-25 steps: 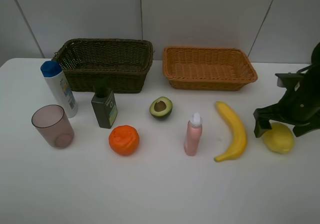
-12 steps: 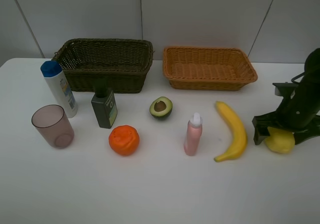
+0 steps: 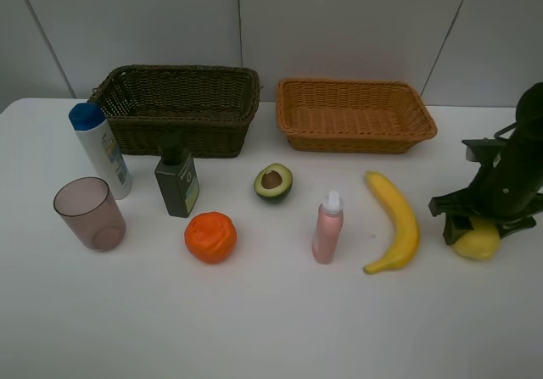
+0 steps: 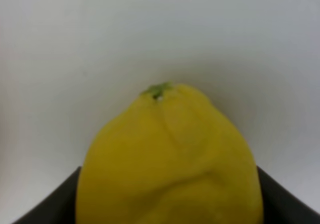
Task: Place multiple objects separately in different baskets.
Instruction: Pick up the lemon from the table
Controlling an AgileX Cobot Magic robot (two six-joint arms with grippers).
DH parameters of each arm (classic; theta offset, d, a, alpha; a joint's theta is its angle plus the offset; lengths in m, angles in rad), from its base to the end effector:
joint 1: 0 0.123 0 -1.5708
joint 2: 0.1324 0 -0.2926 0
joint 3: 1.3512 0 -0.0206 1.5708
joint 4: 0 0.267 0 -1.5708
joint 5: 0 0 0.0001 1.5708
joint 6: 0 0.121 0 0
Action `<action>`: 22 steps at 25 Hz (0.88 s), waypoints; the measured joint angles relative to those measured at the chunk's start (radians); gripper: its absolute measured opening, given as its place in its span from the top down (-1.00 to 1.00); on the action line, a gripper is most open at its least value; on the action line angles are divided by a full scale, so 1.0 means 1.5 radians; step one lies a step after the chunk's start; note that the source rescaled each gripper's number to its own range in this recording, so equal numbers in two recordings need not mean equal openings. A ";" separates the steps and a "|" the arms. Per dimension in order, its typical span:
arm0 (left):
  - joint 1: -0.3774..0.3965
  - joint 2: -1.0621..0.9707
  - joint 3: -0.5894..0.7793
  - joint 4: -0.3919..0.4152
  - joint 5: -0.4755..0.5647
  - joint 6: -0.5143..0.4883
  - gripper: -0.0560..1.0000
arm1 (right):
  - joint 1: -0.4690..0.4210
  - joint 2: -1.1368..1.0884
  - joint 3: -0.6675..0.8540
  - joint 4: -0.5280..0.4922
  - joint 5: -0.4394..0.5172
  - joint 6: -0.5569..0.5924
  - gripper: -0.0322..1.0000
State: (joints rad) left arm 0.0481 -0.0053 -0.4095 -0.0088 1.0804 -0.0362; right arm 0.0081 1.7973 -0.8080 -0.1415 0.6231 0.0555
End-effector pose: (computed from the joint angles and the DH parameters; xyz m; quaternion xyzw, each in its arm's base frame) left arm 0.0352 0.0008 0.2404 -0.0370 0.8786 -0.0016 0.4761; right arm 0.2905 -0.0076 0.0798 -0.0328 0.9983 -0.0418 0.0241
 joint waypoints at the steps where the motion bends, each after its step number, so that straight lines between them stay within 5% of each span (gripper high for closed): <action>1: 0.000 0.000 0.000 0.000 0.000 0.000 -1.00 | 0.000 0.000 0.000 0.000 0.003 0.000 0.13; 22: 0.000 0.000 0.000 0.000 0.000 0.000 -1.00 | 0.000 -0.005 -0.001 -0.018 0.014 0.000 0.13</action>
State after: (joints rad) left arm 0.0481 -0.0053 -0.4095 -0.0088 1.0804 -0.0362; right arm 0.0081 1.7904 -0.8090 -0.1679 0.6448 0.0555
